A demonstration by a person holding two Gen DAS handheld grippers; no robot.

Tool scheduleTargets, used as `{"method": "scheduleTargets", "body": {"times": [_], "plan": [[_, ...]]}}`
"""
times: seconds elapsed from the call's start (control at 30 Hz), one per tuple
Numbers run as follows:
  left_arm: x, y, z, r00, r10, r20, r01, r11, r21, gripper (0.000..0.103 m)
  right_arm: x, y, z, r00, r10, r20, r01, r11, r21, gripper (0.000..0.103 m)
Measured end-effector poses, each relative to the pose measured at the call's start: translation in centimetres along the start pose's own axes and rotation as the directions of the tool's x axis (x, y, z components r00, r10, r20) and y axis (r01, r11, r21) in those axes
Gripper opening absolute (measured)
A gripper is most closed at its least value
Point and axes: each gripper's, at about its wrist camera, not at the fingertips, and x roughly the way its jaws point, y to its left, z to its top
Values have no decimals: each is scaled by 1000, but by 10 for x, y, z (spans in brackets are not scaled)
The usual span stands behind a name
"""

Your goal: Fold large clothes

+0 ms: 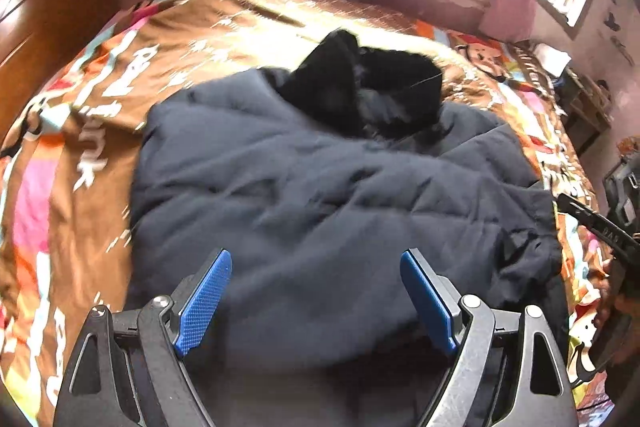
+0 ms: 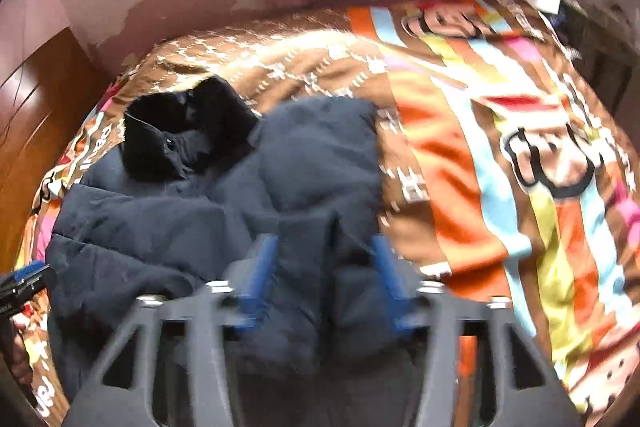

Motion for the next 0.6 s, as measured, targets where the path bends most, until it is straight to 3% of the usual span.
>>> {"method": "scheduleTargets", "body": {"times": [0.1, 0.23, 0.4, 0.6], "plan": [[19, -10, 15, 999, -37, 2, 37, 999, 17, 85, 16, 25, 9, 996, 88, -34, -91, 990, -110, 56], [45, -16, 20, 996, -82, -44, 82, 997, 11, 85, 54, 56, 2, 986, 106, -130, -134, 964, -232, 56], [69, -27, -4, 993, -18, -116, 35, 989, 147, 85, 68, 67, -22, 976, 101, -195, -159, 938, -309, 56], [87, -45, -28, 986, 102, -132, -58, 951, 304, 86, 68, 75, -56, 981, 81, -175, -150, 892, -427, 56]]}}
